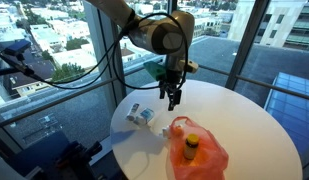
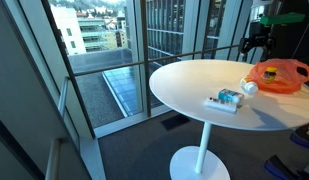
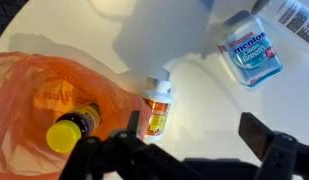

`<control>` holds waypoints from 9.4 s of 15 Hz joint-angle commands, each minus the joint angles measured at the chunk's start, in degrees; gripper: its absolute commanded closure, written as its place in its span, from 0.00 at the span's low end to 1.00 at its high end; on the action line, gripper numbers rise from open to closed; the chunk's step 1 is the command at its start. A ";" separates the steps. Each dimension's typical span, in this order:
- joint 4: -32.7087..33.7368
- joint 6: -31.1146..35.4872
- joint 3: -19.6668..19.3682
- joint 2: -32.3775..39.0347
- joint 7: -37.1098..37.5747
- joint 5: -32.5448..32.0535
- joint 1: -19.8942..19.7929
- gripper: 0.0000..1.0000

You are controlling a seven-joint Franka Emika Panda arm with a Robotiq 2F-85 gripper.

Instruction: Pick up the white medicine bottle from the table and put it in the orange plastic bag

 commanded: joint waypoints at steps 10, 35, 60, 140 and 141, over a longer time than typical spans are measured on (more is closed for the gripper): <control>-7.03 9.45 -0.54 3.69 0.62 1.81 0.52 0.00; -8.71 26.15 -3.80 11.52 1.44 4.86 0.22 0.00; -8.40 23.43 -2.65 8.78 0.26 0.36 6.53 0.63; 1.38 13.58 -7.39 12.58 -10.98 -3.72 -5.88 0.00; 1.19 13.35 -7.14 12.24 -11.43 -3.49 -5.86 0.00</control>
